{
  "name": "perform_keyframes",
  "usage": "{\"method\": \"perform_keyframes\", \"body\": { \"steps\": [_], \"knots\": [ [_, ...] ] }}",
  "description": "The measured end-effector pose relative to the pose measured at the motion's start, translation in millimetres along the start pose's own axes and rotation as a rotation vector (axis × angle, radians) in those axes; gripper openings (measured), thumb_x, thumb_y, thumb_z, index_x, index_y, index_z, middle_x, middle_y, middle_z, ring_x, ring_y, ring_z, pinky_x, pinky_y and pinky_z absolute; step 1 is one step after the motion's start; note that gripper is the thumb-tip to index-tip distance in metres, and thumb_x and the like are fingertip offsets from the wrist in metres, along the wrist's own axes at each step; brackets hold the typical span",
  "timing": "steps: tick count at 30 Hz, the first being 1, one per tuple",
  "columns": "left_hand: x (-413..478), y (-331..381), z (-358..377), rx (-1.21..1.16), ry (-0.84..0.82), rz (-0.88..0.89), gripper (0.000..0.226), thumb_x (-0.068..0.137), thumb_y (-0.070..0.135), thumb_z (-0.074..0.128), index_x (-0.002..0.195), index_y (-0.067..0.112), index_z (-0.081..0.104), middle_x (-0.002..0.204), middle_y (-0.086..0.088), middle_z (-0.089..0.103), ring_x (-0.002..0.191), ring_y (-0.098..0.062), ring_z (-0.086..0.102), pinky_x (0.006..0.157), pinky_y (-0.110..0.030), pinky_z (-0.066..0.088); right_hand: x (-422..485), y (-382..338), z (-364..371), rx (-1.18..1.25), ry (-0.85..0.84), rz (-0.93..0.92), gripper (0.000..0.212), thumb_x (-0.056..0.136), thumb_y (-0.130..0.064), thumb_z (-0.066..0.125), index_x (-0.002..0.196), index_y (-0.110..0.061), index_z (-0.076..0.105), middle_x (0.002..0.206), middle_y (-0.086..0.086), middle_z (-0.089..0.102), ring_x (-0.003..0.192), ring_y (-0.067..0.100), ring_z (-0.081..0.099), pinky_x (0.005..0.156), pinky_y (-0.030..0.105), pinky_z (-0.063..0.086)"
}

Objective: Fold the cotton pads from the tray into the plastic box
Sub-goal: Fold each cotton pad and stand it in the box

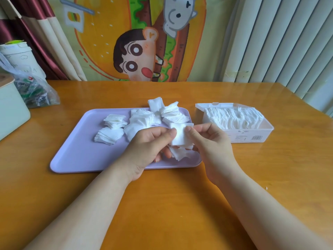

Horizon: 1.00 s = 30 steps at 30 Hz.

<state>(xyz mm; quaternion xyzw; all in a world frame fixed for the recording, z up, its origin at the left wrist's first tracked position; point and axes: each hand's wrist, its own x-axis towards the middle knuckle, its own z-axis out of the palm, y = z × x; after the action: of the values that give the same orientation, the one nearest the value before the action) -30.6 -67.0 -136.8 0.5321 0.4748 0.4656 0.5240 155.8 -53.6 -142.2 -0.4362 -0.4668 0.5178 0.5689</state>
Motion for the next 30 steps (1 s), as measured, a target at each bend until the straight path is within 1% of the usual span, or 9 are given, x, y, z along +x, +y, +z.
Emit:
{"method": "perform_keyframes", "body": {
  "steps": [2,5,9,13,18,21,24,28,30],
  "knots": [
    [-0.9,-1.3,0.4,0.066,0.025,0.004,0.018,0.099,0.025,0.071,0.089,0.011,0.074,0.070,-0.016,0.063,0.057,-0.012,0.056,0.053,-0.019,0.040,-0.4,-0.3,0.2,-0.040,-0.032,-0.011,0.016,0.096,-0.011,0.076,0.108,-0.013,0.067,0.080,0.003,0.065,0.068,0.014,0.062,0.064,0.025,0.051],
    [0.0,-3.9,-1.3,0.055,0.051,0.015,0.016,0.099,0.024,0.070,0.086,0.017,0.076,0.069,-0.012,0.063,0.060,-0.015,0.056,0.053,-0.021,0.042,-1.2,-3.9,0.0,-0.126,-0.155,-0.031,0.026,0.100,-0.003,0.065,0.117,-0.021,0.073,0.081,0.012,0.068,0.071,0.018,0.063,0.065,0.027,0.055],
    [-1.6,0.5,-2.3,-0.017,-0.008,0.035,0.015,0.093,0.033,0.076,0.097,0.019,0.079,0.082,-0.008,0.073,0.064,-0.017,0.058,0.054,-0.025,0.040,1.7,-1.8,-4.0,-0.111,-0.135,-0.017,0.013,0.100,-0.016,0.072,0.112,-0.012,0.078,0.101,0.025,0.075,0.074,0.027,0.067,0.071,0.036,0.057],
    [-4.1,2.8,1.1,-0.036,-0.072,0.041,0.021,0.089,0.004,0.079,0.110,0.010,0.076,0.089,-0.007,0.076,0.067,-0.013,0.062,0.054,-0.017,0.045,4.7,-0.3,-7.3,-0.022,-0.109,0.052,0.023,0.098,-0.017,0.074,0.115,0.000,0.071,0.107,0.027,0.075,0.079,0.029,0.071,0.069,0.034,0.060],
    [-4.2,1.8,2.2,-0.045,-0.041,0.068,0.024,0.091,-0.006,0.073,0.108,0.010,0.075,0.087,-0.004,0.076,0.068,-0.012,0.062,0.057,-0.014,0.048,6.7,0.7,-7.9,-0.053,-0.172,0.068,0.021,0.099,-0.021,0.073,0.114,-0.007,0.078,0.087,0.013,0.072,0.074,0.026,0.064,0.073,0.035,0.059],
    [-4.5,2.3,3.2,-0.037,-0.049,0.083,0.025,0.091,-0.008,0.071,0.109,0.009,0.074,0.085,-0.003,0.076,0.067,-0.011,0.062,0.056,-0.013,0.047,6.7,-0.3,-8.7,-0.005,-0.167,0.082,0.021,0.100,-0.018,0.072,0.111,0.000,0.076,0.082,0.008,0.070,0.077,0.029,0.066,0.078,0.041,0.059],
    [-4.4,2.1,3.6,-0.038,-0.034,0.082,0.025,0.092,-0.009,0.070,0.109,0.009,0.073,0.084,-0.002,0.075,0.067,-0.012,0.060,0.056,-0.013,0.047,6.3,-2.9,-9.2,0.062,-0.160,0.114,0.022,0.099,-0.015,0.071,0.110,0.004,0.072,0.076,0.003,0.070,0.074,0.024,0.067,0.073,0.036,0.060],
    [-2.7,0.6,4.0,-0.025,-0.001,0.057,0.029,0.092,-0.009,0.069,0.112,0.011,0.073,0.081,0.001,0.072,0.065,-0.011,0.058,0.055,-0.014,0.046,6.2,-6.0,-7.5,0.105,-0.132,0.165,0.013,0.100,-0.015,0.070,0.102,-0.002,0.071,0.080,0.014,0.061,0.075,0.027,0.058,0.070,0.034,0.060],
    [-1.1,-1.2,3.5,0.015,0.019,0.032,0.029,0.091,-0.008,0.069,0.109,0.014,0.075,0.078,0.001,0.069,0.065,-0.012,0.058,0.054,-0.016,0.044,5.8,-6.8,-7.2,0.133,-0.109,0.174,0.009,0.101,-0.014,0.068,0.095,-0.007,0.069,0.077,0.010,0.062,0.071,0.022,0.059,0.072,0.035,0.060]
  ]
}}
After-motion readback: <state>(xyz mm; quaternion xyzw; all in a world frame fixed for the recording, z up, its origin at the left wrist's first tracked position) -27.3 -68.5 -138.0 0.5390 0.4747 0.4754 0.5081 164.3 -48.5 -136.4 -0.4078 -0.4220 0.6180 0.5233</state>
